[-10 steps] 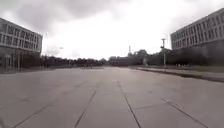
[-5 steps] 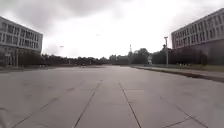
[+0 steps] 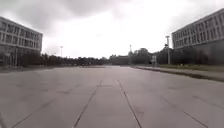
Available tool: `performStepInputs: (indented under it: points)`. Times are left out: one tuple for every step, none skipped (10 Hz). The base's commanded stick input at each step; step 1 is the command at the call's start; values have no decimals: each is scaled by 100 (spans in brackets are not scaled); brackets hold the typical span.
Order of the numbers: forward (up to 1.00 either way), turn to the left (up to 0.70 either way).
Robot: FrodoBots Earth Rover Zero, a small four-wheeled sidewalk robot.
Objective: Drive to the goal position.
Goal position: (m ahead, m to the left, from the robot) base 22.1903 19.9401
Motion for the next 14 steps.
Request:
performStepInputs:
  points:
    - [85, 0]
    - [85, 0]
    - [85, 0]
    - [85, 0]
    - [85, 0]
    - [85, 0]
    - [85, 0]
    - [85, 0]
    - [85, 0]
    - [85, 0]
    - [85, 0]
    - [85, 0]
    - [85, 0]
    - [85, 0]
